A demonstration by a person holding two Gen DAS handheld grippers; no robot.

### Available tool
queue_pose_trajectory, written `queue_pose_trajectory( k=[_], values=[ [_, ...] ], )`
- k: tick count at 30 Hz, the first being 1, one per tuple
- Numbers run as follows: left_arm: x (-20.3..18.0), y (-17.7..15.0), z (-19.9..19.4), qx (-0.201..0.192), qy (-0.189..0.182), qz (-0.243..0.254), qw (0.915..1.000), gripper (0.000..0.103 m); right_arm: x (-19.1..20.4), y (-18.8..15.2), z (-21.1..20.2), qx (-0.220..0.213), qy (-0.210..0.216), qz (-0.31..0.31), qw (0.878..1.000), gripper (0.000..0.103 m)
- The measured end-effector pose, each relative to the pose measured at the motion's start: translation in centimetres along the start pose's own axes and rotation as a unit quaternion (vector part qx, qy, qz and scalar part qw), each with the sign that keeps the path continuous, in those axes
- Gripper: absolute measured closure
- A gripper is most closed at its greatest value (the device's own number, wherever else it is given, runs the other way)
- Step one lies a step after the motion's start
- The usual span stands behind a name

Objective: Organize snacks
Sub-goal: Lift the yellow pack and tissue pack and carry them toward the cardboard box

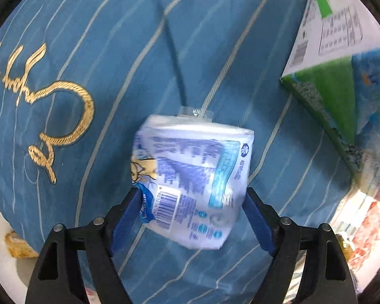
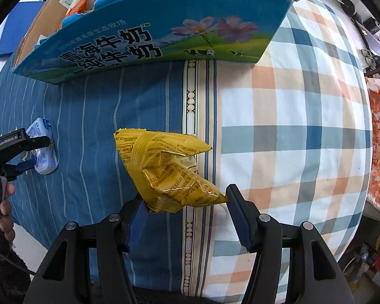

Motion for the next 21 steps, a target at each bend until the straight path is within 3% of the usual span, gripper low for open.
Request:
queue_pose_trajectory(
  k=[3, 5, 12, 17, 21],
  values=[
    [-0.3, 0.3, 0.9, -0.001, 0.026, 0.01, 0.9996, 0.028, -0.1, 0.0, -0.2, 0.0, -0.003, -0.001, 1.0, 0.041],
    [-0.4, 0.2, 1.1, -0.017, 0.047, 0.021, 0.9986, 0.048, -0.2, 0.0, -0.2, 0.0, -0.005, 0.0, 1.0, 0.041],
    [-3.0, -2.2, -1.3, -0.078, 0.092, 0.096, 0.9881, 0.075, -0.1, -0.1, -1.2, -0.01, -0.01, 0.0, 1.0, 0.041],
    [-5.7, -5.9, -2.8, -0.106, 0.099, 0.146, 0.9786, 0.083, 0.2, -0.2, -1.4, -0.014, -0.01, -0.002, 1.0, 0.042],
    [-8.4, -9.1, -4.5, -0.122, 0.089, 0.176, 0.9727, 0.084, 0.6, -0.4, -2.1, -0.019, -0.007, -0.008, 1.0, 0.043]
  ],
)
Point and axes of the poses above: each gripper's, at about its wrist camera, not at the fingertips, and z roughly the way its jaws point, x to its left, y to its top, the point moved 6 cm from there along z, roughly the way its jaws point, and after that the axes turned 2 degrees about -x, right-handed, at the moved point
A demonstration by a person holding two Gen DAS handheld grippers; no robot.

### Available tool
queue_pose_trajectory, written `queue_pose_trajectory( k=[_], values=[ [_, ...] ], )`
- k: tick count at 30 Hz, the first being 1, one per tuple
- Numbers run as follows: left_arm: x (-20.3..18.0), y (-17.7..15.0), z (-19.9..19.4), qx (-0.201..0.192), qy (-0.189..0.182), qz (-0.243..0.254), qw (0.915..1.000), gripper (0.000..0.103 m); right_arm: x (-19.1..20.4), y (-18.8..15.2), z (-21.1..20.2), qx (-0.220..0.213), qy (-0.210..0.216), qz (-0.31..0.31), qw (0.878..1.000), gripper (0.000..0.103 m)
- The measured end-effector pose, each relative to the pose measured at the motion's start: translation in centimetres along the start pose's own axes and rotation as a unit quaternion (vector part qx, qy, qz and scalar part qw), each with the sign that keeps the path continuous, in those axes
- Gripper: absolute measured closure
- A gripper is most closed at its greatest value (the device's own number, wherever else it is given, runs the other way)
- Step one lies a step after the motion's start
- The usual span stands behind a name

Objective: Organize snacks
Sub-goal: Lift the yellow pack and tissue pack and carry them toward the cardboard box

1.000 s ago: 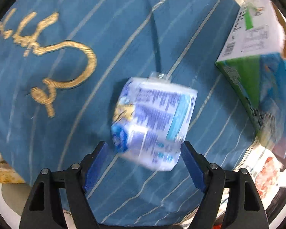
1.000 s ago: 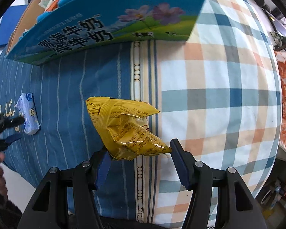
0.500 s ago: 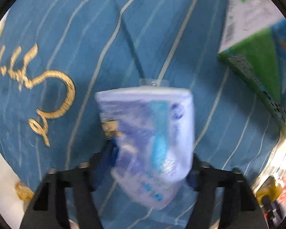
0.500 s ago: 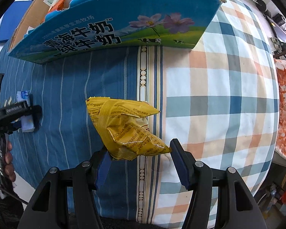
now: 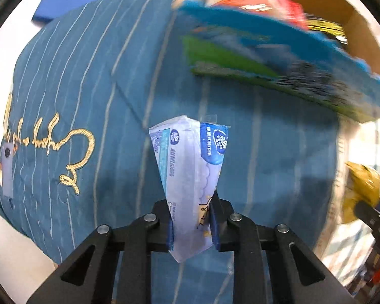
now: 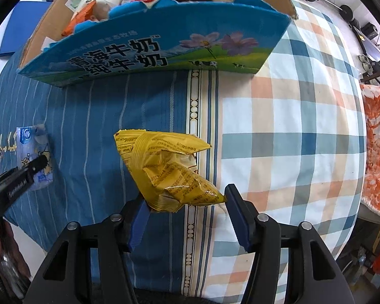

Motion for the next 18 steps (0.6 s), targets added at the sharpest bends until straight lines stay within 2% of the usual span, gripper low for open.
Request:
queue_pose_trajectory(
  k=[5, 7, 8, 11, 18],
  values=[
    [-2.8, -1.1, -5.2, -0.038, -0.028, 0.033, 0.9983, 0.084, 0.4, 0.1, -2.1, -0.013, 0.014, -0.003, 1.0, 0.051],
    [-4.0, -0.9, -7.1, -0.05, -0.041, 0.042, 0.997, 0.084, 0.6, 0.4, -2.9, -0.015, 0.021, -0.007, 1.0, 0.061],
    [-4.5, -1.4, -7.8, -0.054, -0.043, 0.046, 0.9965, 0.084, 0.6, 0.4, -3.0, -0.016, 0.02, -0.008, 1.0, 0.063],
    [-5.1, 1.0, -8.1, -0.059, -0.053, 0.042, 0.996, 0.084, 0.3, 0.6, -3.0, -0.015, 0.024, -0.007, 1.0, 0.068],
    [-5.4, 2.4, -9.6, -0.057, -0.1, 0.027, 0.993, 0.084, -0.2, 0.8, -5.9, -0.033, 0.052, 0.004, 0.998, 0.073]
  ],
)
Point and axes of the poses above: each gripper's, at about its wrist camera, not at the fingertips, and z roughly the way its jaws point, x to its left, y to its top, the point moved 6 cm from there along z, roughly the way its jaws point, and after that the axes turned 2 degrees about -x, right-handed, at the moved point
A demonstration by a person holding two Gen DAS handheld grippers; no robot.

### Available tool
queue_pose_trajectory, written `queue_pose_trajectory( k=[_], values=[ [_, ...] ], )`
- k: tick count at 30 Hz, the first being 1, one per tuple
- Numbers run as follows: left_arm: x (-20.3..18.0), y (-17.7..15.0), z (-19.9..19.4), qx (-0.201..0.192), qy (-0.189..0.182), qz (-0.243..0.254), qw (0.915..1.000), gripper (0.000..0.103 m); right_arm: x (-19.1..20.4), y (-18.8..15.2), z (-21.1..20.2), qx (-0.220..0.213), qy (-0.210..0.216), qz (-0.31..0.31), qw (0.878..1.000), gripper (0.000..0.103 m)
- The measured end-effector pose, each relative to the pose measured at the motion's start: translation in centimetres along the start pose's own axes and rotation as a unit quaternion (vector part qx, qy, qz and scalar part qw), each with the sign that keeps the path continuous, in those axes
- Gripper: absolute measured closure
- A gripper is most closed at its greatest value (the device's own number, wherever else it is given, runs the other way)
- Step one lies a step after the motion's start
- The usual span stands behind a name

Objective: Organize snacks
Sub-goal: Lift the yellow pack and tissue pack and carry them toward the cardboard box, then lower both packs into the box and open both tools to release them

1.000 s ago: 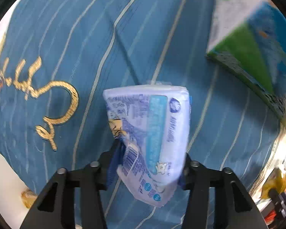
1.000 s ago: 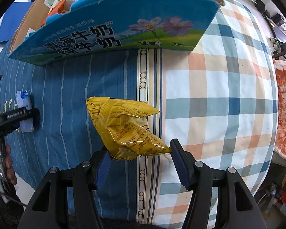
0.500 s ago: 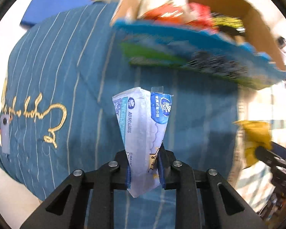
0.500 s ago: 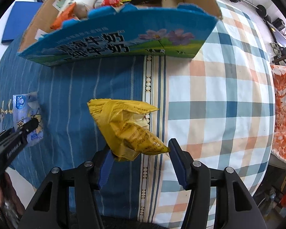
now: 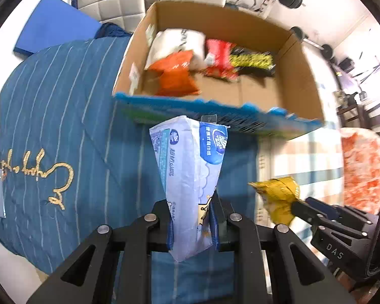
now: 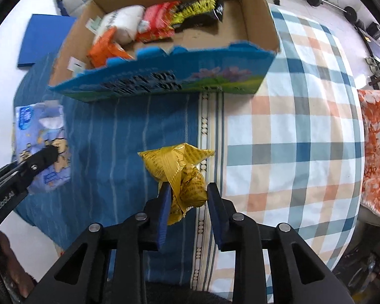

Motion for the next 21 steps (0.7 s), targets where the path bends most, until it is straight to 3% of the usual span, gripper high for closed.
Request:
queue_pose_trajectory(
  k=[6, 12, 16, 21],
  values=[
    [-2.4, 3.4, -4.5, -0.035, -0.051, 0.007, 0.998, 0.084, 0.9, 2.1, -6.8, -0.052, 0.048, 0.003, 0.997, 0.073],
    [-4.9, 10.0, -7.4, -0.062, -0.088, 0.03, 0.9937, 0.084, 1.7, 7.3, -13.5, -0.125, 0.064, -0.006, 0.99, 0.073],
    [-5.7, 14.7, -5.7, -0.047, -0.089, 0.039, 0.9942, 0.084, 1.5, 11.3, -13.4, -0.149, 0.036, -0.005, 0.988, 0.073],
    [-5.3, 18.0, 0.8, 0.024, -0.091, 0.029, 0.9951, 0.084, 0.3, 15.8, -9.0, -0.144, -0.006, 0.009, 0.99, 0.073]
  ],
)
Point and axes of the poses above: each gripper's, at about its wrist camera, not at the fingertips, and z roughly the way its jaws point, x to its left, y to its top, the point moved 6 cm from there along z, roughly the way its jaws point, and after that the axes turned 2 degrees about -x, right-handed, at the moved point
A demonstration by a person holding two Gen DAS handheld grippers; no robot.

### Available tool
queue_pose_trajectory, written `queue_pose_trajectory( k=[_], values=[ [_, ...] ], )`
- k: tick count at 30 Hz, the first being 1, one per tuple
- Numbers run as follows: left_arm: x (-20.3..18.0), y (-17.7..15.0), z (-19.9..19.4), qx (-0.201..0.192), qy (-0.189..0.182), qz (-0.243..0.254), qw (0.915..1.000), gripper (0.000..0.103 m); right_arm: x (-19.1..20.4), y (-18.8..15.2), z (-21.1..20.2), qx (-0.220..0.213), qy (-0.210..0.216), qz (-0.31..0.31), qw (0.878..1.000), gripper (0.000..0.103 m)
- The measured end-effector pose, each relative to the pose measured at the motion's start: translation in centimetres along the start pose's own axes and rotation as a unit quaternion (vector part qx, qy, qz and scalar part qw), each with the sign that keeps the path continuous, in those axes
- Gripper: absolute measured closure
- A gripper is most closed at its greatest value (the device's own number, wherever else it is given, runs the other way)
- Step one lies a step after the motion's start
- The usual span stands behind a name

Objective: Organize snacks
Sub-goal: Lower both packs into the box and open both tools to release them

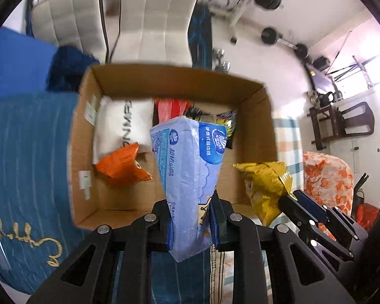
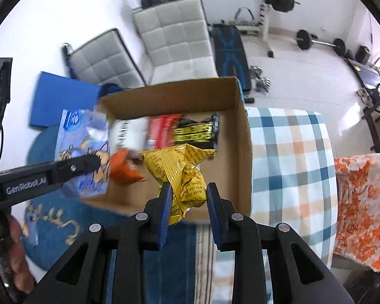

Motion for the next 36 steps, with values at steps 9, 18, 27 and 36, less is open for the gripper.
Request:
queue_pose_trajectory(
  k=[9, 18, 27, 36],
  values=[
    [2.9, 1.4, 11.3, 0.108, -0.045, -0.07, 0.9906, 0.084, -2.0, 1.1, 10.8, 0.057, -0.024, 0.032, 0.998, 0.073],
    [2.7, 0.7, 15.2, 0.143, -0.053, -0.072, 0.9856, 0.082, -1.7, -0.2, 15.8, 0.092, -0.039, 0.025, 0.995, 0.073],
    [2.7, -1.1, 15.6, 0.167, -0.035, -0.065, 0.9832, 0.078, -1.1, -1.9, 16.8, 0.132, -0.046, 0.002, 0.99, 0.065],
    [2.7, -1.7, 12.0, 0.163, -0.013, -0.055, 0.9851, 0.067, -1.6, -1.8, 15.3, 0.126, -0.05, 0.004, 0.991, 0.059]
  ],
)
Point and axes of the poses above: each gripper's, at about its wrist camera, not at the fingertips, and z roughly the way its jaws point, x to its left, y to its top, the point moved 6 cm from there along z, roughly the way its jaws point, and after that the axes turned 2 degrees about -x, right-handed, at the moved point
